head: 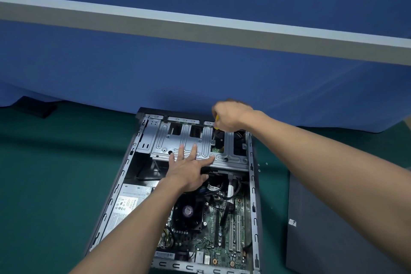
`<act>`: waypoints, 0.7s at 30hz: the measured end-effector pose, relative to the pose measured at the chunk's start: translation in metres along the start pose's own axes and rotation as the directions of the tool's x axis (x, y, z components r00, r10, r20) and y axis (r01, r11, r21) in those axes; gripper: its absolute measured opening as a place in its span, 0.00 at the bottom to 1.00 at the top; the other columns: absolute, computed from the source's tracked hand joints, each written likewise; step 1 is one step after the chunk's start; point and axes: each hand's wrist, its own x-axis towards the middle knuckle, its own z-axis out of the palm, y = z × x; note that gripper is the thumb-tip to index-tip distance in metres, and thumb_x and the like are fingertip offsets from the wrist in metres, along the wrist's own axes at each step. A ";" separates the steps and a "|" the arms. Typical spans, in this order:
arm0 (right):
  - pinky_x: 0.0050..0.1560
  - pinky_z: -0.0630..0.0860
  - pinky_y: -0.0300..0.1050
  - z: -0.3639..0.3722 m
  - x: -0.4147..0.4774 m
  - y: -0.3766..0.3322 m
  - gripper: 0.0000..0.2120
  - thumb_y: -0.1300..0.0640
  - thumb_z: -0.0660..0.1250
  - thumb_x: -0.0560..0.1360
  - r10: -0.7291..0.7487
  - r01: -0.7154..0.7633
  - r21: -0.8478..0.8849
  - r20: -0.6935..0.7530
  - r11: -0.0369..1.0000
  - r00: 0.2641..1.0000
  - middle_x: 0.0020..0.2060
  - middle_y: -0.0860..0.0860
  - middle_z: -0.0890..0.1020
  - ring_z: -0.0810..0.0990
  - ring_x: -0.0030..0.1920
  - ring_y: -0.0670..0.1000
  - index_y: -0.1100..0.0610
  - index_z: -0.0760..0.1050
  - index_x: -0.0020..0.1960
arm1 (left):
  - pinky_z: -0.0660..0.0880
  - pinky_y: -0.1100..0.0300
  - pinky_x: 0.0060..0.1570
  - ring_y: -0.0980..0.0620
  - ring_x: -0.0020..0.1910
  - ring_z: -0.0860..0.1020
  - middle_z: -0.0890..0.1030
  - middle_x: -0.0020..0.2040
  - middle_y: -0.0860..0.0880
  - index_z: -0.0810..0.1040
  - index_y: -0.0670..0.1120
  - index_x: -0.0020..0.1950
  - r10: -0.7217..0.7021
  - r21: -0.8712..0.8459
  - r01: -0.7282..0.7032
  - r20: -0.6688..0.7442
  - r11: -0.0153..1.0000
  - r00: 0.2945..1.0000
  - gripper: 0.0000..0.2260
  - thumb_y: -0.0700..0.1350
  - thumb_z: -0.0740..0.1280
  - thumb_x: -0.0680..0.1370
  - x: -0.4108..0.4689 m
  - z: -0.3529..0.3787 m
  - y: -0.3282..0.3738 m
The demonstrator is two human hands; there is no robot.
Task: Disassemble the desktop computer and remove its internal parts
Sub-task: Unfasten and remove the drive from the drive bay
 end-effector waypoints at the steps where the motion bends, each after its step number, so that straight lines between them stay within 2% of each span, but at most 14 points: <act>1: 0.43 0.73 0.47 -0.001 0.000 0.000 0.05 0.55 0.63 0.76 -0.004 0.003 0.012 0.018 1.000 1.000 0.50 0.52 0.78 0.76 0.48 0.56 0.54 0.73 0.51 | 0.38 0.36 0.72 0.38 0.76 0.34 0.36 0.79 0.48 0.47 0.69 0.76 0.001 -0.001 -0.001 0.000 1.000 1.000 0.26 0.59 0.57 0.81 0.000 0.000 0.000; 3: 0.43 0.71 0.48 -0.001 0.000 -0.001 0.13 0.46 0.62 0.77 0.007 -0.007 -0.016 0.037 1.000 0.999 0.47 0.51 0.77 0.74 0.47 0.55 0.54 0.71 0.53 | 0.38 0.36 0.72 0.38 0.76 0.34 0.36 0.79 0.48 0.47 0.69 0.76 0.002 -0.002 -0.002 -0.001 1.000 1.000 0.26 0.59 0.57 0.81 0.000 -0.001 0.000; 5: 0.42 0.69 0.48 0.003 0.000 -0.001 0.21 0.36 0.56 0.78 0.050 -0.050 -0.063 -0.016 0.997 0.999 0.39 0.50 0.72 0.72 0.43 0.56 0.55 0.68 0.42 | 0.38 0.36 0.72 0.38 0.76 0.34 0.36 0.79 0.48 0.47 0.69 0.76 0.001 -0.004 -0.001 0.001 1.000 1.000 0.26 0.59 0.57 0.81 -0.001 -0.002 0.001; 6: 0.42 0.69 0.48 0.005 0.000 0.000 0.22 0.37 0.54 0.79 0.053 -0.058 -0.073 -0.072 0.996 0.996 0.37 0.51 0.71 0.72 0.41 0.56 0.55 0.65 0.37 | 0.38 0.36 0.72 0.38 0.76 0.34 0.36 0.79 0.48 0.47 0.69 0.76 -0.001 -0.006 0.001 0.003 1.000 1.000 0.26 0.59 0.57 0.82 -0.001 -0.002 0.001; 8: 0.41 0.68 0.47 0.007 -0.003 -0.002 0.19 0.46 0.57 0.80 0.011 -0.020 -0.071 -0.123 0.997 0.992 0.40 0.54 0.73 0.72 0.41 0.58 0.55 0.62 0.35 | 0.38 0.36 0.73 0.38 0.76 0.34 0.36 0.79 0.48 0.47 0.69 0.76 -0.001 -0.007 0.001 0.008 1.000 1.000 0.26 0.59 0.57 0.82 -0.002 -0.003 0.001; 10: 0.40 0.68 0.47 0.006 -0.003 0.000 0.07 0.54 0.60 0.76 -0.002 0.003 0.006 -0.108 1.000 0.994 0.41 0.53 0.74 0.74 0.43 0.59 0.57 0.67 0.45 | 0.38 0.36 0.73 0.38 0.76 0.34 0.36 0.79 0.47 0.47 0.69 0.76 0.002 -0.005 -0.002 0.010 1.000 1.000 0.26 0.59 0.57 0.82 -0.002 -0.003 0.001; 12: 0.40 0.68 0.47 0.003 -0.005 -0.002 0.16 0.53 0.61 0.75 0.005 -0.002 0.056 -0.066 0.998 0.998 0.38 0.49 0.71 0.73 0.45 0.58 0.58 0.65 0.59 | 0.38 0.36 0.73 0.38 0.76 0.34 0.36 0.79 0.48 0.47 0.69 0.76 0.002 -0.008 -0.002 0.010 1.000 1.000 0.26 0.59 0.57 0.82 -0.003 -0.003 0.001; 13: 0.41 0.68 0.48 0.003 -0.003 -0.002 0.17 0.48 0.60 0.76 0.032 -0.031 0.034 -0.040 0.999 0.999 0.38 0.49 0.71 0.72 0.44 0.57 0.58 0.66 0.59 | 0.38 0.36 0.73 0.38 0.76 0.34 0.36 0.79 0.48 0.47 0.69 0.76 0.001 -0.009 -0.001 0.011 1.000 1.000 0.26 0.59 0.57 0.82 -0.003 -0.003 0.001; 15: 0.42 0.68 0.48 0.005 -0.002 -0.005 0.22 0.37 0.54 0.78 0.087 -0.087 -0.029 -0.015 0.996 0.996 0.37 0.48 0.72 0.71 0.43 0.55 0.56 0.69 0.44 | 0.38 0.36 0.73 0.38 0.76 0.34 0.36 0.79 0.48 0.47 0.69 0.76 0.000 -0.007 0.000 0.011 1.000 1.000 0.26 0.59 0.57 0.82 -0.002 -0.003 0.001; 16: 0.43 0.67 0.48 0.005 -0.001 -0.005 0.24 0.36 0.51 0.79 0.104 -0.105 -0.041 -0.036 0.994 0.994 0.37 0.49 0.71 0.71 0.43 0.55 0.57 0.68 0.41 | 0.38 0.36 0.73 0.38 0.76 0.34 0.36 0.79 0.48 0.47 0.69 0.76 -0.002 -0.005 0.002 0.009 1.000 1.000 0.26 0.59 0.57 0.82 -0.002 -0.003 0.001; 18: 0.43 0.67 0.47 0.005 -0.001 -0.006 0.17 0.44 0.55 0.80 0.100 -0.104 -0.048 -0.081 0.993 0.992 0.41 0.51 0.73 0.71 0.43 0.55 0.57 0.67 0.42 | 0.38 0.36 0.73 0.38 0.76 0.34 0.36 0.79 0.48 0.47 0.69 0.76 -0.003 -0.004 0.003 0.006 1.000 1.000 0.26 0.59 0.57 0.82 -0.002 -0.003 0.001; 21: 0.38 0.68 0.44 0.002 -0.003 -0.004 0.06 0.57 0.60 0.75 0.063 -0.062 0.009 -0.042 0.998 0.997 0.41 0.52 0.77 0.74 0.42 0.57 0.58 0.69 0.41 | 0.39 0.36 0.73 0.38 0.76 0.35 0.36 0.79 0.48 0.47 0.69 0.76 -0.001 0.002 0.001 0.005 1.000 1.000 0.26 0.59 0.57 0.82 -0.001 -0.002 0.001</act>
